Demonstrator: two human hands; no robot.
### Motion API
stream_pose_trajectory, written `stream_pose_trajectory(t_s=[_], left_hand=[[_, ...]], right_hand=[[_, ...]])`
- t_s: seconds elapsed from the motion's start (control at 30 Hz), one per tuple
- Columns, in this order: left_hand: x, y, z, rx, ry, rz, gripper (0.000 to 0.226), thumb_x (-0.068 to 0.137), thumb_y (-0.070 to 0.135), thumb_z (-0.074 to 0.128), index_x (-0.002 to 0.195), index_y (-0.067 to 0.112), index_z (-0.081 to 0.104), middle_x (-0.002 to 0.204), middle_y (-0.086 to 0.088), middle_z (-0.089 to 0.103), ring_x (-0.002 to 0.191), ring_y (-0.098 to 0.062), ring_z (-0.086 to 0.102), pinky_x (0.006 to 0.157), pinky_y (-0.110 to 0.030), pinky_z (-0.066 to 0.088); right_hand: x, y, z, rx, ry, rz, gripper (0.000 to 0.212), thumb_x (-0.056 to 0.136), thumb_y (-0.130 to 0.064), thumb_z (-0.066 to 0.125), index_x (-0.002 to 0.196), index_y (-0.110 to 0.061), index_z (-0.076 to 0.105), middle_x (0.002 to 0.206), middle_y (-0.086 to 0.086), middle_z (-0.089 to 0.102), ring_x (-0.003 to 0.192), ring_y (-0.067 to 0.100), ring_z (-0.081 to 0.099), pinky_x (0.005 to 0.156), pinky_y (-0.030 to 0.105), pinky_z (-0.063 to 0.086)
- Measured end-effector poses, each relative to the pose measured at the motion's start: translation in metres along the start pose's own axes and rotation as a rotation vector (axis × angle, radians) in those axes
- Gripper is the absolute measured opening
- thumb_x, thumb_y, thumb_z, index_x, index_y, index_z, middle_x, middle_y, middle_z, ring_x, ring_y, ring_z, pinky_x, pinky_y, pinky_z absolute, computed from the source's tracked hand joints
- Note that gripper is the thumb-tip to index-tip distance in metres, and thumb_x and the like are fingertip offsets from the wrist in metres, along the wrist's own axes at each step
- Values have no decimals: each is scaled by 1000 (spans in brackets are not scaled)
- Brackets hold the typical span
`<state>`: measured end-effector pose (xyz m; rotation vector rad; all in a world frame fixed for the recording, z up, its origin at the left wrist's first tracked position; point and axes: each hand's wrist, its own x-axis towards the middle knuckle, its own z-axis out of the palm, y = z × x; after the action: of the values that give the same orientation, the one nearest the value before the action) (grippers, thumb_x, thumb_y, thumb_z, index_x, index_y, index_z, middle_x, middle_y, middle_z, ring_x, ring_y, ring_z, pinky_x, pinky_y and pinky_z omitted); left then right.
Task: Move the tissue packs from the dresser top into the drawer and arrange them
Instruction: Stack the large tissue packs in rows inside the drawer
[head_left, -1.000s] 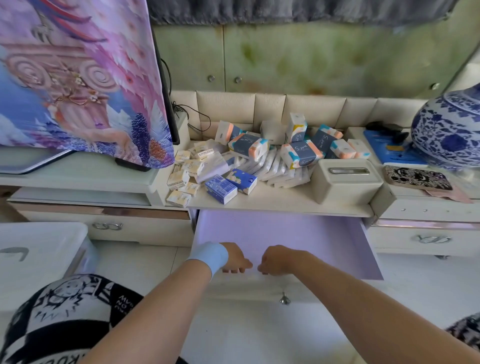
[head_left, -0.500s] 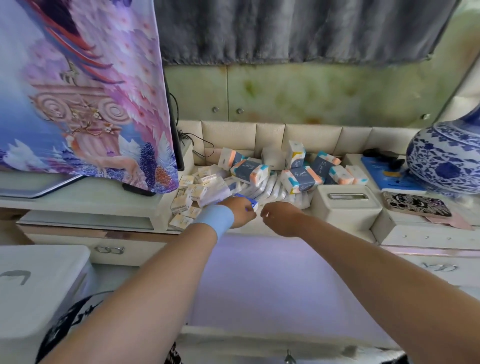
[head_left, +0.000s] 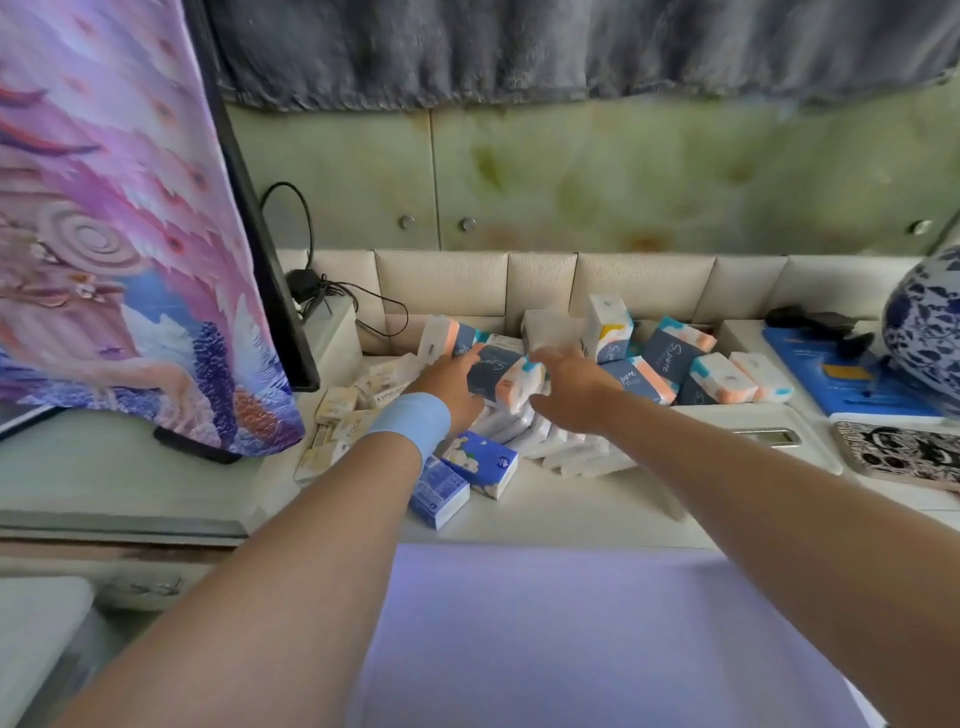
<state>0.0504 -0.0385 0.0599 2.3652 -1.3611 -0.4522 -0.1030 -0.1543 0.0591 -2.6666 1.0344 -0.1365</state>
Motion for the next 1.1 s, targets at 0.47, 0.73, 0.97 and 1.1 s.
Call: stream_pose_trajectory(t_s=[0.47,0.73,0.97,1.1], left_hand=[[16,-42,23,25,-130,-89,69,86,24,69,146,28,35,145,-2,44,126,-28,49,99,-36,44],[8,-45,9,-37,39,13,104,81,28,71,150,52,-2,158,4,11,140,-29,33,107,-45,39],[26,-2,22,214,-155,106,82,79,49,69,150,35,31,158,3,18,147,-25,17,118,-44,23],[39,27,21,316,-54,-9,64,87,57,55,144,30,43,153,-4,32,139,-30,32,109,-44,32]], right_hand=[[36,-9,42,-24,14,61,58,79,-65,56,120,-29,37,120,8,51,109,28,53,96,45,43],[30,-29,35,184,86,115,59,76,-70,58,116,-31,40,118,5,50,104,25,52,87,39,45],[21,-4,19,172,-12,49,51,86,-28,63,133,-30,44,129,5,54,111,27,56,88,36,48],[15,36,-10,-103,164,124,20,92,-18,51,105,-22,65,105,6,65,91,27,62,77,35,54]])
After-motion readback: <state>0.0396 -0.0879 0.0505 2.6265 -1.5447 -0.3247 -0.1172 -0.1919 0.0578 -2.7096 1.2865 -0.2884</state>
